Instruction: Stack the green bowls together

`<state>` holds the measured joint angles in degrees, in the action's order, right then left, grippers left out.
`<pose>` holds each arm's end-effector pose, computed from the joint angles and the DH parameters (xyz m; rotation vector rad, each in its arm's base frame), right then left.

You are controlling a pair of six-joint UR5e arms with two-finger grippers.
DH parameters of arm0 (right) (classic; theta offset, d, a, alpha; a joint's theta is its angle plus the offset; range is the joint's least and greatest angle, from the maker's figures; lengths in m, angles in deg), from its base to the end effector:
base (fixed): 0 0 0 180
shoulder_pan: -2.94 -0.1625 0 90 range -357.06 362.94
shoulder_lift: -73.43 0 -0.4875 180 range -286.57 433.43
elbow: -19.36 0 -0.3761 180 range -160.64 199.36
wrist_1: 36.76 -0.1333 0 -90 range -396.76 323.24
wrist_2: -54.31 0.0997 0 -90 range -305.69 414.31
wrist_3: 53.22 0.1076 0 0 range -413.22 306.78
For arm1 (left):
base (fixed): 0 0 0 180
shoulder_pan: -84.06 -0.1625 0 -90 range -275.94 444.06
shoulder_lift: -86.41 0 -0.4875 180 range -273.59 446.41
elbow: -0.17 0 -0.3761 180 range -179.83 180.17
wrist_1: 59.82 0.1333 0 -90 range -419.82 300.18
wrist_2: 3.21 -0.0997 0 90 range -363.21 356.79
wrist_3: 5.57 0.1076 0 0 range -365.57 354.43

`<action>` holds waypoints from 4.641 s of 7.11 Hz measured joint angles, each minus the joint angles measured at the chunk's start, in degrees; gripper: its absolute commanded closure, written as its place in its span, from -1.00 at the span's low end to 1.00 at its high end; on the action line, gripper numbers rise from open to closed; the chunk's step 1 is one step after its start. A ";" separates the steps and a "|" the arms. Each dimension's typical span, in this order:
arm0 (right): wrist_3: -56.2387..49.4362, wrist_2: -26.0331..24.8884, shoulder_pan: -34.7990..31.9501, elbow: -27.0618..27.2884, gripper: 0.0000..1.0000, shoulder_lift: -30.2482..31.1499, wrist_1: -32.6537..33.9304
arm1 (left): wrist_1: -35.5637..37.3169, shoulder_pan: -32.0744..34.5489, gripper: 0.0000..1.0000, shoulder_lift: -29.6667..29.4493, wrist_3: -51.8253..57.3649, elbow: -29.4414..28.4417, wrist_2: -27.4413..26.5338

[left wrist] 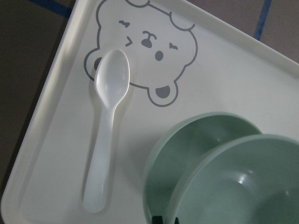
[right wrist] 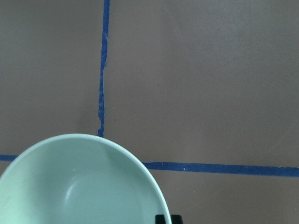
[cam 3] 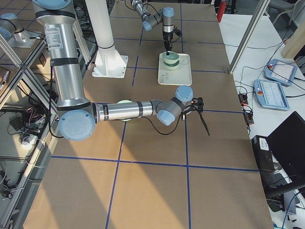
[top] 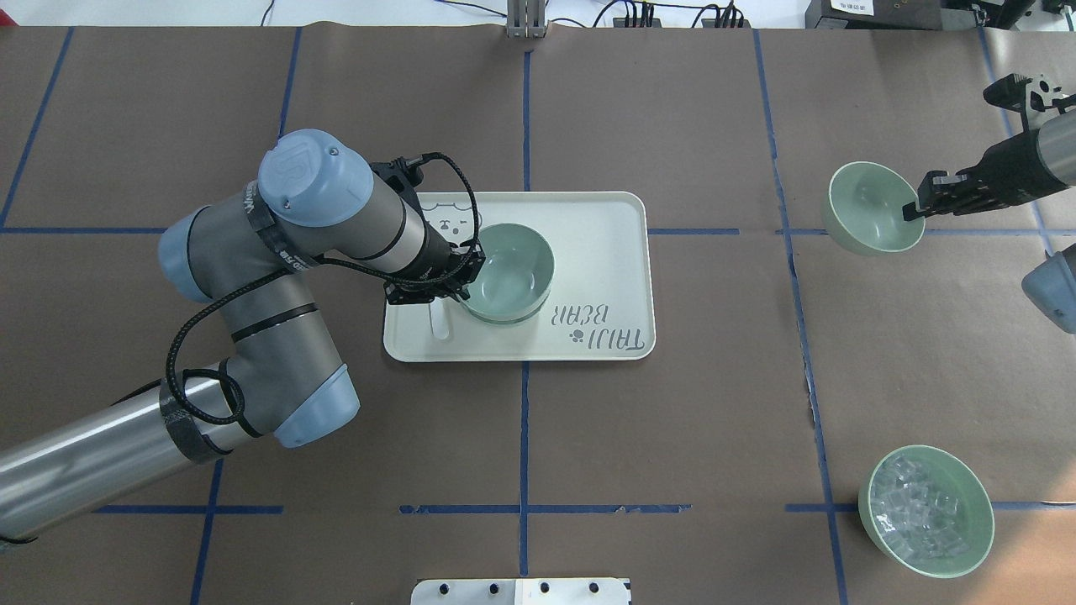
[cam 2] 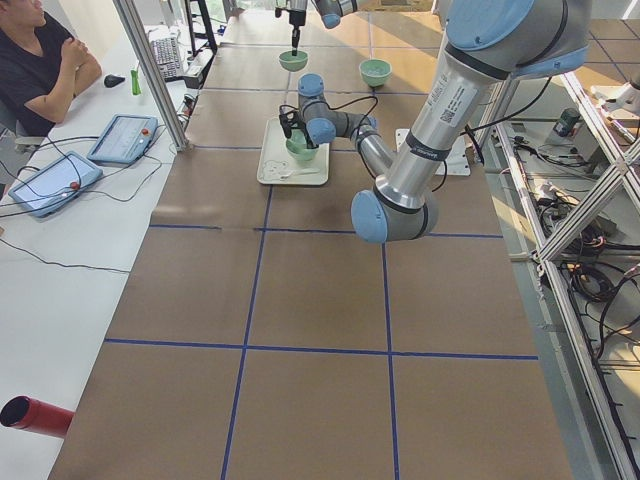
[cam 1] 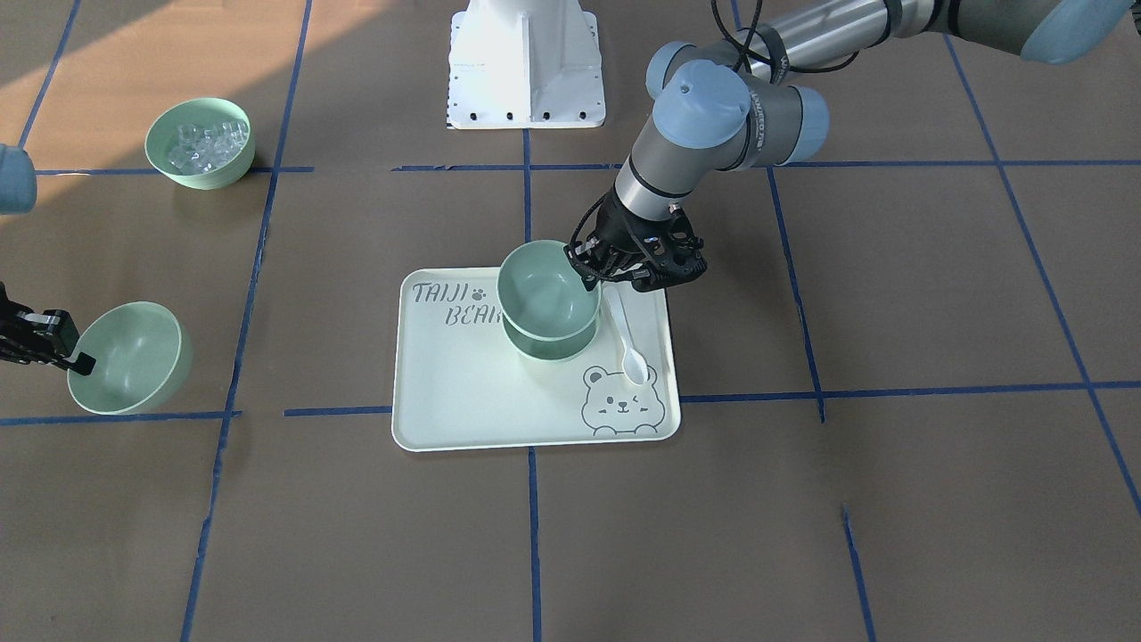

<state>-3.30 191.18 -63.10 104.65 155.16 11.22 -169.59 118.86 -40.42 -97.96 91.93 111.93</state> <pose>-0.1805 -0.5411 0.6019 0.1338 -1.0638 0.0837 0.5424 -0.4837 0.2843 -0.1049 1.0775 -0.3616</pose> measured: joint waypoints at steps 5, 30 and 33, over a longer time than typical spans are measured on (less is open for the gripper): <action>0.00 -0.03 0.02 0.05 1.00 0.07 -0.01 | -1.82 0.50 -0.99 -0.05 -0.27 -1.50 -0.53; 22.11 -26.03 31.43 5.46 -1.00 -30.65 21.89 | 12.55 30.61 -1.00 24.91 55.23 13.92 2.46; 22.65 -26.85 30.94 6.32 -1.00 -30.49 22.38 | 11.46 31.20 -1.00 26.22 55.98 13.79 2.59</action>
<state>19.35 164.34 -32.16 110.97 124.67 33.60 -158.13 150.06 -14.20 -41.98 105.72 114.52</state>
